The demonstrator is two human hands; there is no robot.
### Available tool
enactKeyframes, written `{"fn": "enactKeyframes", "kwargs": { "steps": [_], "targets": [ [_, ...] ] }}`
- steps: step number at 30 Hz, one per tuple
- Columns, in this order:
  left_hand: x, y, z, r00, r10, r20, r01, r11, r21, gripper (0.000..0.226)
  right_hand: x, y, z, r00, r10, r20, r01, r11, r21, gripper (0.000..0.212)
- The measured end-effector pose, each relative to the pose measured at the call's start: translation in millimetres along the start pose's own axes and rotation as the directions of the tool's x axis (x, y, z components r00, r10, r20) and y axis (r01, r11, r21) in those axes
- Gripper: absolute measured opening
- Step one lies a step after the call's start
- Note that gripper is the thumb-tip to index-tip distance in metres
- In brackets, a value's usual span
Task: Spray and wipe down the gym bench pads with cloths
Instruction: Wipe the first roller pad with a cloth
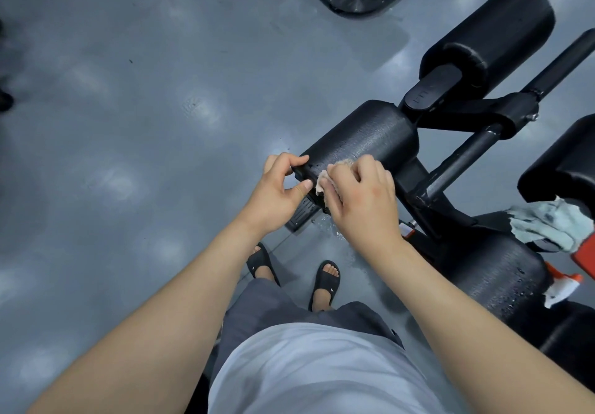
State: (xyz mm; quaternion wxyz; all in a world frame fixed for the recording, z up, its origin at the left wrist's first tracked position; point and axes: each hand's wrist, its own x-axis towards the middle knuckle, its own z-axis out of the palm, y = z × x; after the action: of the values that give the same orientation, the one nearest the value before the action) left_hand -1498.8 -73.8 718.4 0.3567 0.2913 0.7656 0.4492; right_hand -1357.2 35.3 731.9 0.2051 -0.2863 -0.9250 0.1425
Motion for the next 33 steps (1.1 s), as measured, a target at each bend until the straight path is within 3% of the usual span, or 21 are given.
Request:
{"fn": "enactKeyframes", "kwargs": {
  "steps": [4, 10, 14, 20, 28, 33],
  "targets": [
    [-5, 1, 2, 0.999, 0.048, -0.013, -0.049, 0.998, -0.039, 0.041, 26, -3, 3, 1.000, 0.012, 0.011, -0.012, 0.999, -0.035, 0.022],
    [-11, 0, 6, 0.998, 0.041, -0.045, -0.044, 0.996, -0.076, 0.051, 48, -3, 1, 0.990, 0.143, -0.014, -0.143, 0.979, -0.148, 0.018],
    [-6, -4, 6, 0.998, 0.020, -0.053, -0.024, 0.997, -0.078, 0.058, 29, -4, -5, 0.996, 0.085, 0.031, -0.082, 0.993, -0.085, 0.021],
    [-6, -2, 8, 0.998, 0.025, -0.054, -0.030, 0.995, -0.093, 0.049, 21, 0, -7, 0.986, -0.050, 0.158, 0.031, 0.993, 0.118, 0.014],
    [-2, -2, 1, 0.999, 0.006, -0.035, -0.009, 0.996, -0.084, 0.046, 49, -8, -7, 0.988, 0.011, 0.152, -0.008, 1.000, -0.020, 0.011],
    [6, 3, -7, 0.999, 0.009, -0.044, -0.012, 0.999, -0.052, 0.047, 32, -5, -15, 0.974, -0.065, 0.217, 0.051, 0.996, 0.069, 0.007]
  ]
}}
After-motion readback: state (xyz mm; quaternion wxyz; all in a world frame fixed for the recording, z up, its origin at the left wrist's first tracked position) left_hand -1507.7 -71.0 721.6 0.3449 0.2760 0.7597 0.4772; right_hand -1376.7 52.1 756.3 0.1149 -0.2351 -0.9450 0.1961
